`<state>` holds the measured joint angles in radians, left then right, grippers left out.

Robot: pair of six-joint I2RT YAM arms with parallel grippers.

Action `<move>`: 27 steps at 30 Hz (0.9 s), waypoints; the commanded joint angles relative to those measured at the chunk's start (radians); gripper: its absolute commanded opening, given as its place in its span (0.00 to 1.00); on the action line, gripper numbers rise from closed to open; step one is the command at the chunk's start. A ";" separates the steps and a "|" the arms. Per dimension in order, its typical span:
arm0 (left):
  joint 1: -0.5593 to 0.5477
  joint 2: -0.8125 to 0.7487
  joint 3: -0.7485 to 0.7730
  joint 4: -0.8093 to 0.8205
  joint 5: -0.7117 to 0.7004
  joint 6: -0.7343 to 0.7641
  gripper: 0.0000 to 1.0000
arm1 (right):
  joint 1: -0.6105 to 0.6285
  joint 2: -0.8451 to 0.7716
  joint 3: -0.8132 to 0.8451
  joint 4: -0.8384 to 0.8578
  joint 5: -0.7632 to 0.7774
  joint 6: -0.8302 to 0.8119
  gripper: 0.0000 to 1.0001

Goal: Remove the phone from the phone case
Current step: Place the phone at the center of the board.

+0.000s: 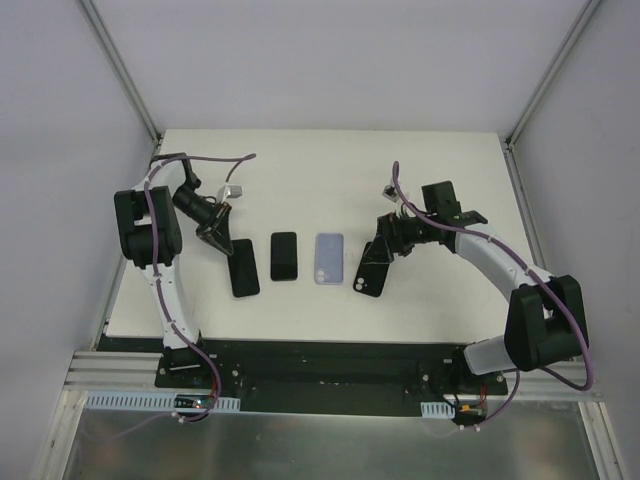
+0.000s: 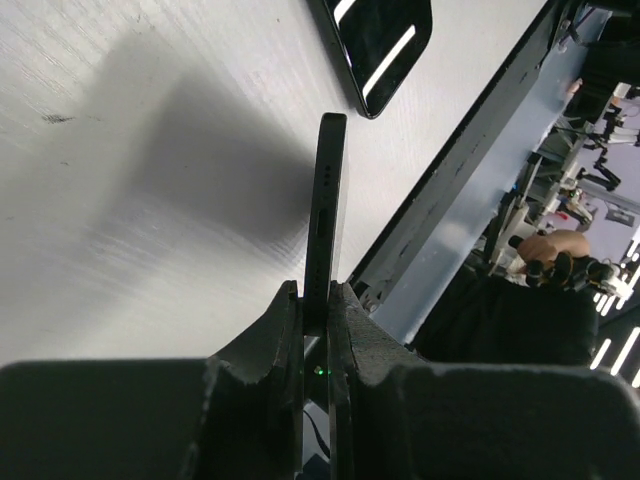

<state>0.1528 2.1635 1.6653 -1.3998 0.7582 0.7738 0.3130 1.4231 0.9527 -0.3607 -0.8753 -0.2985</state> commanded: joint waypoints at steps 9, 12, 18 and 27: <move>-0.032 0.096 0.046 0.031 -0.160 -0.048 0.06 | 0.008 0.010 0.003 0.017 -0.016 -0.004 0.85; -0.030 0.130 0.091 0.044 -0.172 -0.065 0.07 | 0.006 0.008 0.001 0.016 -0.017 -0.005 0.86; -0.033 0.206 0.198 0.053 -0.195 -0.100 0.11 | 0.006 0.005 0.001 0.012 -0.017 -0.007 0.86; -0.045 0.268 0.272 0.107 -0.230 -0.153 0.24 | 0.008 0.007 0.006 0.006 -0.016 -0.008 0.86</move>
<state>0.1177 2.4031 1.8843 -1.4147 0.6109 0.6186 0.3130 1.4334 0.9527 -0.3595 -0.8753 -0.2970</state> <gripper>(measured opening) 0.214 0.863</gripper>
